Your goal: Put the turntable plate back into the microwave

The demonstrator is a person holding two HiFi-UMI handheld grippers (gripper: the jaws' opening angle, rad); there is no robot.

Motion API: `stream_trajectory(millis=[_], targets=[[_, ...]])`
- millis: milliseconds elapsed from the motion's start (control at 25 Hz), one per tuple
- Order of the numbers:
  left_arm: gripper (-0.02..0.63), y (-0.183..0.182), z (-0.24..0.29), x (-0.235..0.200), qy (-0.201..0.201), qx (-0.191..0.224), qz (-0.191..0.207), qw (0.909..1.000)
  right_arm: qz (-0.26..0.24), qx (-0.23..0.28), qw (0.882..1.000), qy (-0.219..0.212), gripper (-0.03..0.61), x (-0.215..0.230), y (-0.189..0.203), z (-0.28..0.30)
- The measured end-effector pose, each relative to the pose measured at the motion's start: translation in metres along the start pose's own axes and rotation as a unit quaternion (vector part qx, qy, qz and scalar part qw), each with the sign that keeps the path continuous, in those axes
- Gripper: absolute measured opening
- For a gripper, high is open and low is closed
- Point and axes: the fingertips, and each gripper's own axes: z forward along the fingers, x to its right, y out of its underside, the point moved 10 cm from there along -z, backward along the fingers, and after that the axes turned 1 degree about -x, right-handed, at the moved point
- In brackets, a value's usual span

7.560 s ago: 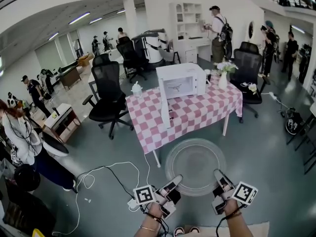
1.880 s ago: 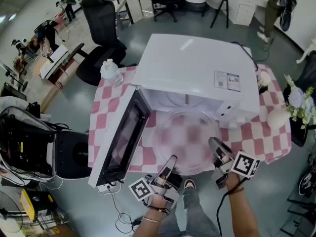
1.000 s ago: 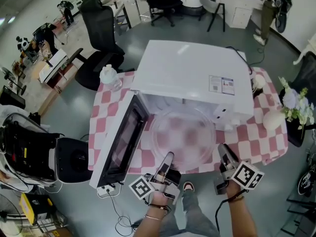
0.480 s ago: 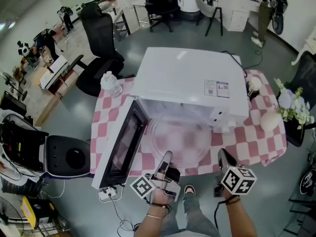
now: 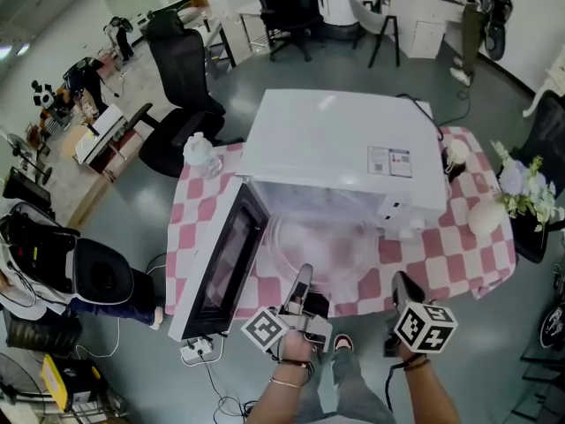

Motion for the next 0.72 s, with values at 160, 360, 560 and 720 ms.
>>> stream_trajectory(millis=[160,360,560,720], targets=[[0.034,-0.005,0.009,-0.004,-0.003,0.009,0.000,1.0000,0.002,-0.003,1.000,0.005,0.009,-0.002,0.003,0.001],[0.034,-0.012,0.020,-0.010,-0.007,0.008,0.010,0.9999,0.000,-0.010,1.000,0.015,0.009,-0.001,0.009,0.003],[0.034,-0.015,0.030,-0.016,-0.016,0.013,0.008,0.9998,-0.001,-0.013,1.000,0.023,0.010,0.000,0.012,0.009],[0.034,-0.016,0.043,-0.019,-0.012,0.016,0.001,0.9998,0.001,-0.016,1.000,0.023,0.010,0.000,0.018,0.013]])
